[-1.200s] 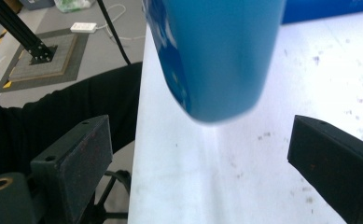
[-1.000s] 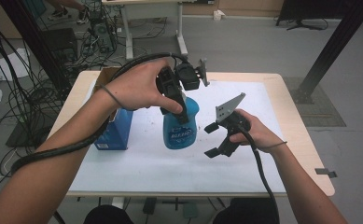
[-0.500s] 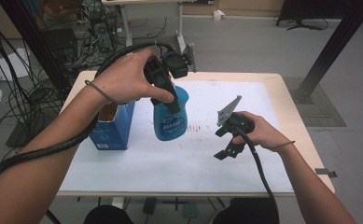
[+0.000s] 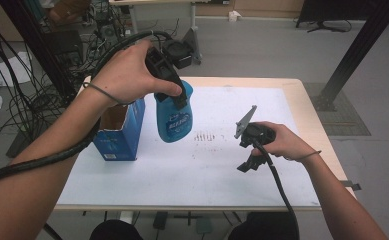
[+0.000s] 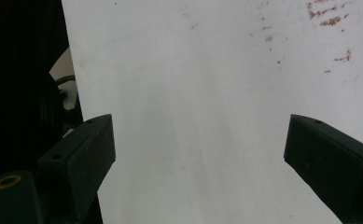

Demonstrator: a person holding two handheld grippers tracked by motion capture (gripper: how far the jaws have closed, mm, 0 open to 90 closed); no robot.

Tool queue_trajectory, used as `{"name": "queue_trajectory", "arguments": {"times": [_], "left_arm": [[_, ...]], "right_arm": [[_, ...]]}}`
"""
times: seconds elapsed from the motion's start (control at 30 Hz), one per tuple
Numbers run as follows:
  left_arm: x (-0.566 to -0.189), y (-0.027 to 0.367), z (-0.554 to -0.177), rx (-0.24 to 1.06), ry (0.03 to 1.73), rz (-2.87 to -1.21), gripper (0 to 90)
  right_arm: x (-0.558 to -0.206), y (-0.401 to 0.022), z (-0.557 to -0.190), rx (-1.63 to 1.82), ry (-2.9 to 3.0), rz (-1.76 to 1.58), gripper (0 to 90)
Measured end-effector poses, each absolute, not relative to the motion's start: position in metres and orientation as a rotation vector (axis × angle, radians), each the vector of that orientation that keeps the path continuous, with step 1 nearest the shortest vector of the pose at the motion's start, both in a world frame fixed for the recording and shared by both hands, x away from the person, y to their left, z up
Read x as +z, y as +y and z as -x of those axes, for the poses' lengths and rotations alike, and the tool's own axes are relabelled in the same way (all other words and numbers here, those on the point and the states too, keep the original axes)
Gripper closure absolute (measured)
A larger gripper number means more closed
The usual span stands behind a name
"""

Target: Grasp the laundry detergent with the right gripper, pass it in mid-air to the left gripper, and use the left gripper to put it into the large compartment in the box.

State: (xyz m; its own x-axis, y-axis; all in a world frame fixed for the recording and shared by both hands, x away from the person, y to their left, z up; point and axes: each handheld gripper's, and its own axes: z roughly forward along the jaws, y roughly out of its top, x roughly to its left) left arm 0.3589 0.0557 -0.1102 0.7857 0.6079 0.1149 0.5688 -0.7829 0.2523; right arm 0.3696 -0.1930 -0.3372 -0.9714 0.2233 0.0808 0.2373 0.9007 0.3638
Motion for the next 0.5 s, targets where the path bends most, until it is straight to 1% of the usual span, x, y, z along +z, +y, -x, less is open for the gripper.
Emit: {"name": "queue_trajectory", "arguments": {"times": [0.23,0.5], "left_arm": [[-0.1,0.068,-0.363,0.31,1.075,-2.729,37.7],[-0.09,0.083,-0.367,0.318,1.19,-2.672,37.8]], "right_arm": [[-0.338,-0.194,-0.37,-0.525,-3.035,0.384,8.1],[-0.338,-0.195,-0.369,-0.489,-3.046,0.4,7.7]]}}
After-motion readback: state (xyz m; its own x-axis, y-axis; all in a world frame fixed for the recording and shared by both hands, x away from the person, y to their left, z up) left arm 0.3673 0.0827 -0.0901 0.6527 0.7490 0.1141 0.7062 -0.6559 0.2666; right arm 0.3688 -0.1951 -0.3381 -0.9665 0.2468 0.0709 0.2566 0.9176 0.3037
